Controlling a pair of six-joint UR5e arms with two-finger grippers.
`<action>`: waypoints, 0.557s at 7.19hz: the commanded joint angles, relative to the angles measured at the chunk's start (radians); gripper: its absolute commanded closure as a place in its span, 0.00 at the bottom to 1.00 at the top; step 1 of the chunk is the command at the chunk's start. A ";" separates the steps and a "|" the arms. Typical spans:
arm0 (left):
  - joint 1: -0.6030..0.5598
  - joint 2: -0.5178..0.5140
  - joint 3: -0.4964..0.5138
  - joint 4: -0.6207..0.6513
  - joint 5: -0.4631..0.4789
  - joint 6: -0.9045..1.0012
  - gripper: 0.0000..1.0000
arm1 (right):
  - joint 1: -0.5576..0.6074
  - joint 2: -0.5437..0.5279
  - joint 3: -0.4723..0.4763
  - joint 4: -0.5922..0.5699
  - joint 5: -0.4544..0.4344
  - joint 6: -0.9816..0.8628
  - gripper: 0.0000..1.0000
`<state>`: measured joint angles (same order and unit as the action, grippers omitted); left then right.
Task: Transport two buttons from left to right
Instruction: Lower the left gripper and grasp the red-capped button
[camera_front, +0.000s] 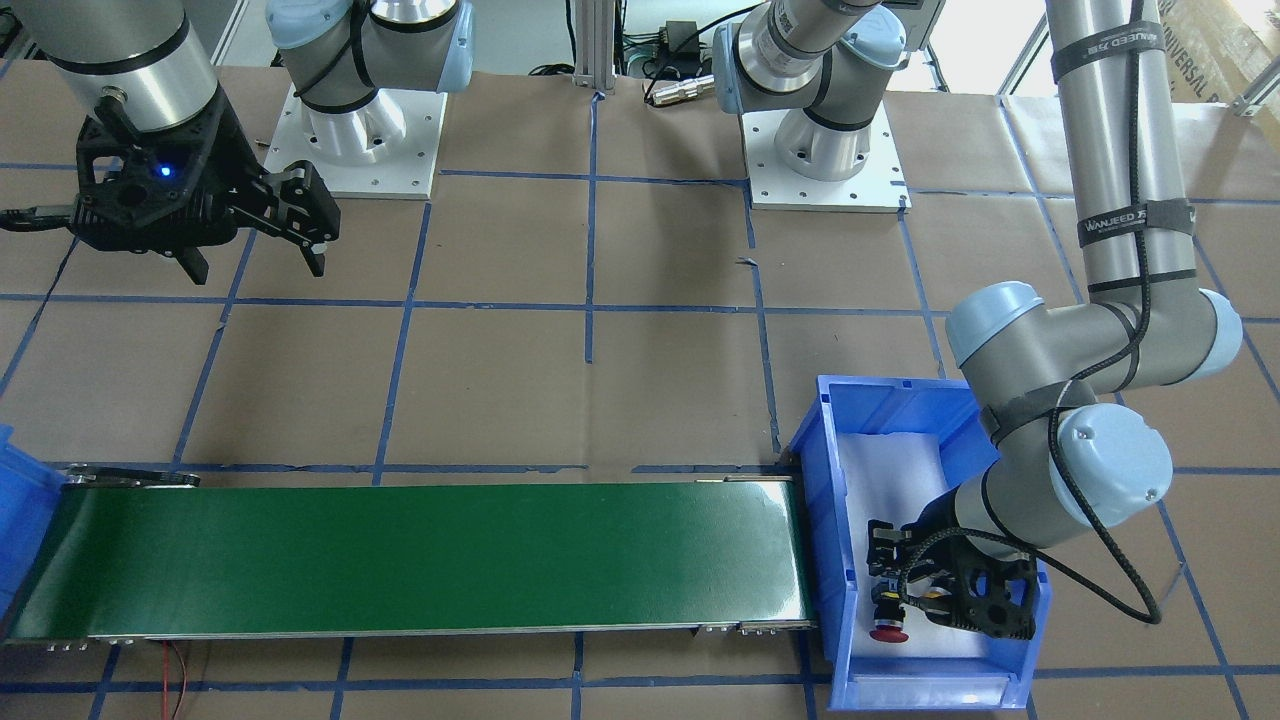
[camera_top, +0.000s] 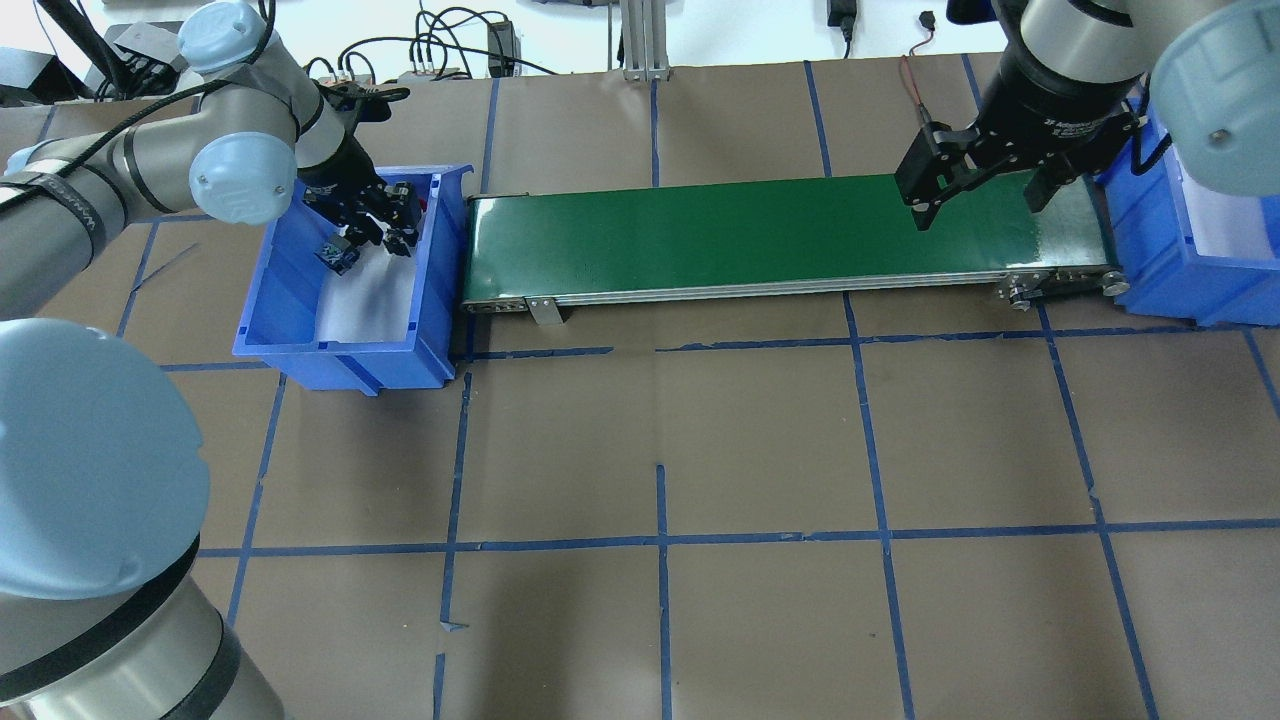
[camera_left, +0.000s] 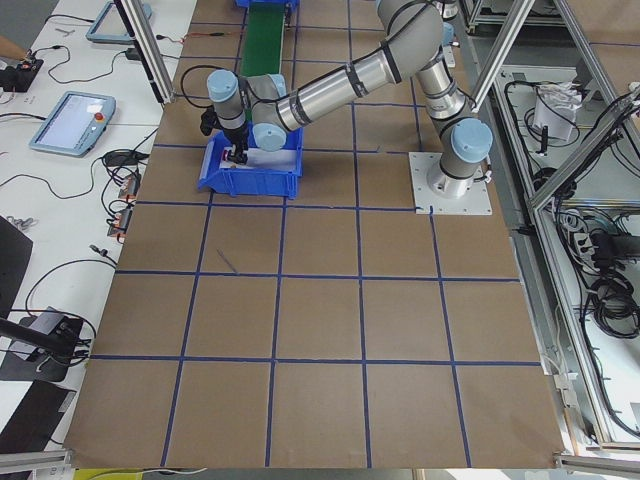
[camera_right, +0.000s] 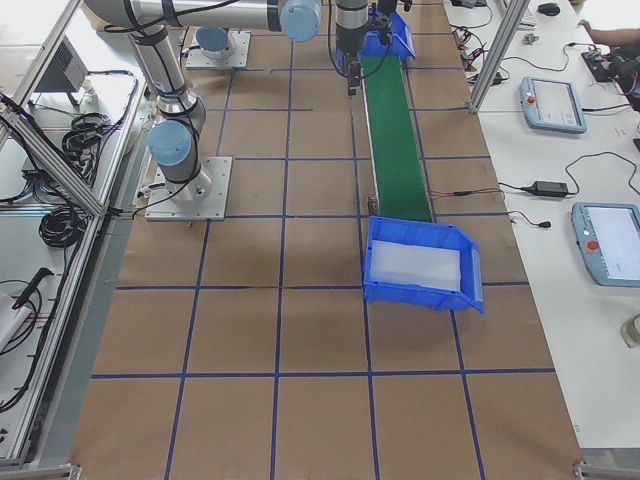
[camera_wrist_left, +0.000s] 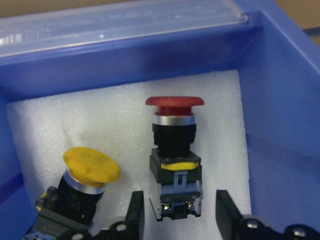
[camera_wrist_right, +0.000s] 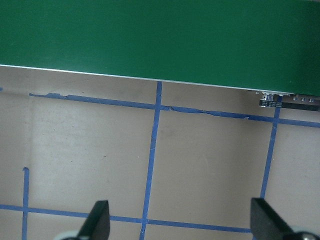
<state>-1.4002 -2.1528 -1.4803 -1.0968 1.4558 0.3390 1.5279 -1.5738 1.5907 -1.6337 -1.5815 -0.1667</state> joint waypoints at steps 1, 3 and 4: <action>0.000 -0.001 0.000 0.000 0.001 0.000 0.59 | 0.000 0.000 0.000 0.000 0.000 0.000 0.00; -0.002 0.036 0.005 -0.006 0.009 0.005 0.60 | 0.000 0.000 0.000 0.000 0.000 0.000 0.00; -0.002 0.092 0.002 -0.029 0.009 0.006 0.60 | 0.000 0.000 0.000 0.000 -0.002 0.001 0.00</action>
<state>-1.4021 -2.1149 -1.4778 -1.1064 1.4625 0.3424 1.5279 -1.5739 1.5907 -1.6337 -1.5822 -0.1669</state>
